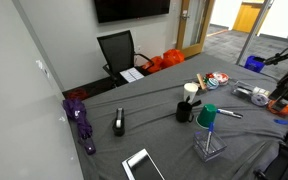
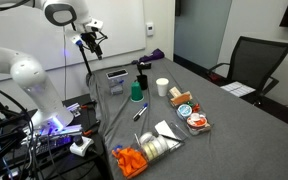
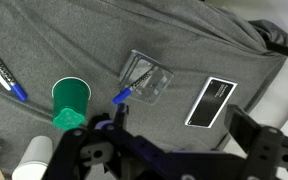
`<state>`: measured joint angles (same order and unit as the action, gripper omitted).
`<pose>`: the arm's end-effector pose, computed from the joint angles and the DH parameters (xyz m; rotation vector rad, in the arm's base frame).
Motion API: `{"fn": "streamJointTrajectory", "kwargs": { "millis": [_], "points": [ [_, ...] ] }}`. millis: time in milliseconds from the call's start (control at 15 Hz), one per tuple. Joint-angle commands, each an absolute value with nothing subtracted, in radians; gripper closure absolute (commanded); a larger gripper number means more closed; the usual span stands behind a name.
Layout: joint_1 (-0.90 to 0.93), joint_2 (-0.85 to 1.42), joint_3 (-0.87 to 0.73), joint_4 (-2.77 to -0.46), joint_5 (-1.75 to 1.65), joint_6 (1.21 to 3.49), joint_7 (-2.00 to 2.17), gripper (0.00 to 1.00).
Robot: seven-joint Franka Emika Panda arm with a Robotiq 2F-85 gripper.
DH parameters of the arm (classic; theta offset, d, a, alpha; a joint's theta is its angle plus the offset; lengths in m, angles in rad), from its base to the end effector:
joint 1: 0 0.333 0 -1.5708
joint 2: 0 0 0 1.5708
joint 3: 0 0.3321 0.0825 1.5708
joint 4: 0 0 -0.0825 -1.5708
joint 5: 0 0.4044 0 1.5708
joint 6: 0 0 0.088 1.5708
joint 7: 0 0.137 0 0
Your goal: Move the tongs to the white cup
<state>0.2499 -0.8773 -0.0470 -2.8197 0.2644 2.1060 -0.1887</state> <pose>0.3032 0.0841 0.4207 -2.8272 -0.4107 -0.2243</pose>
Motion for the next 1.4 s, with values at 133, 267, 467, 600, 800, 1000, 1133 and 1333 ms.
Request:
{"fn": "streamJointTrajectory", "kwargs": {
  "millis": [133,267,467,600,800,1000,1133,1333],
  "points": [
    [0.233,-0.851,-0.042,-2.793,0.292,2.121,-0.169,0.00],
    [0.222,-0.826,-0.045,-2.775,0.303,2.138,-0.138,0.00],
    [0.209,-0.798,-0.062,-2.772,0.352,2.198,-0.101,0.00],
    [0.207,-0.765,-0.080,-2.772,0.419,2.271,-0.075,0.00],
    [0.221,-0.693,-0.100,-2.775,0.531,2.421,-0.054,0.00],
    [0.274,-0.605,-0.127,-2.760,0.699,2.614,-0.079,0.00],
    [0.298,-0.544,-0.125,-2.740,0.794,2.715,-0.097,0.00],
    [0.325,-0.444,-0.132,-2.706,0.858,2.821,-0.088,0.00]
  ]
}}
